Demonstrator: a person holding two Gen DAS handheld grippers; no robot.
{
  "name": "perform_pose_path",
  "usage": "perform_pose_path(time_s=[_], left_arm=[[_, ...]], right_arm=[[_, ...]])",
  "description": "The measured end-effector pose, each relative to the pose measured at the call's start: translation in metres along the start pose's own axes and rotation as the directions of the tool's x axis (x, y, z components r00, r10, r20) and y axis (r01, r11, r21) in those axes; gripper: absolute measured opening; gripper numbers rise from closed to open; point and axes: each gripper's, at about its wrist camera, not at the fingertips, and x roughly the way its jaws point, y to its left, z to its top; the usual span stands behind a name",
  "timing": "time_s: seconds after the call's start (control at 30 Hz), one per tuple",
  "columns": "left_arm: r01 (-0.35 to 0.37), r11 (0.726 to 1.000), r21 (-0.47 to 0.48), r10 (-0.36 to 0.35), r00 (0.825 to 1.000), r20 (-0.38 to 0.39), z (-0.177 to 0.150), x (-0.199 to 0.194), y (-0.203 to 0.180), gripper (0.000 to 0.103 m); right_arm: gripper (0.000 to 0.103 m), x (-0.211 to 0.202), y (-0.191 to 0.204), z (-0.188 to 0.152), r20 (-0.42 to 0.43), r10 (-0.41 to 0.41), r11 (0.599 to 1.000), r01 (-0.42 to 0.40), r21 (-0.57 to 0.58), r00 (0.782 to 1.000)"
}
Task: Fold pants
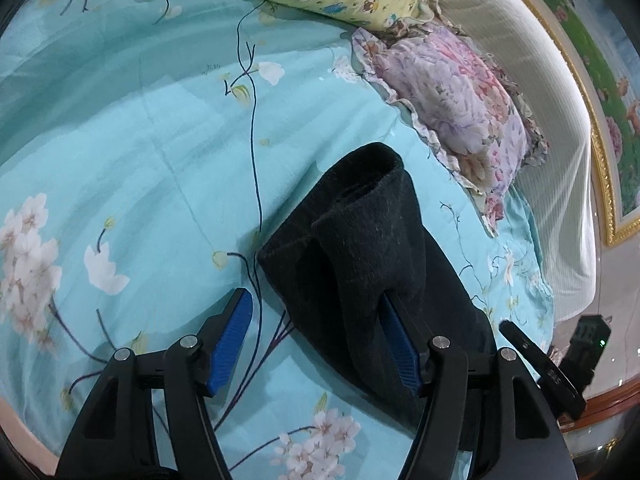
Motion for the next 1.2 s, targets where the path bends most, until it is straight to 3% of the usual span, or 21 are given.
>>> perform_pose_path(time_s=[0.23,0.33,0.37,0.4,0.5,0.7,0.9,1.07,1.2], left_arm=[[-0.005,1.000,-0.003,0.005,1.000,-0.009,0.009,0.018,-0.005,0.067],[-0.018,1.000,0.002,0.018,1.000,-0.001,0.013,0.024,-0.008,0.066],[-0.022,1.000,0.009,0.022,1.000,0.005,0.013,0.026,-0.011,0.065],[-0.027,0.999,0.018,0.026,1.000,0.009,0.013,0.026,-0.013,0.063],[-0.013,0.996,0.087,0.012,1.000,0.012,0.010,0.031,-0.024,0.023],[0.054,0.988,0.145,-0.066,0.995,0.074,0.003,0.011,-0.031,0.019],[0.126,0.980,0.156,-0.143,0.984,0.108,0.001,-0.022,-0.026,0.019],[0.173,0.971,0.164,-0.194,0.973,0.122,-0.001,-0.042,-0.018,0.019],[0.130,0.977,0.167,-0.148,0.984,0.102,-0.002,-0.030,-0.007,0.019]], right_arm=[[0.052,0.048,-0.008,0.017,-0.118,0.004,0.999,-0.009,-0.045,0.993],[0.051,0.065,-0.014,0.019,-0.173,0.057,0.997,-0.066,-0.043,0.983],[0.043,0.068,-0.016,0.020,-0.187,0.076,0.996,-0.085,-0.039,0.979],[0.024,0.069,-0.017,0.020,-0.199,0.100,0.993,-0.111,-0.041,0.975],[0.015,0.070,-0.018,0.024,-0.240,0.162,0.983,-0.177,-0.040,0.957],[0.012,0.056,-0.010,0.035,-0.241,0.152,0.978,-0.181,-0.106,0.959],[0.010,0.053,0.003,0.046,-0.181,0.081,0.980,-0.111,-0.164,0.980],[0.009,0.049,0.008,0.058,-0.151,0.132,0.974,-0.156,-0.162,0.980],[0.009,0.063,0.014,0.059,-0.177,0.132,0.966,-0.167,-0.195,0.975]])
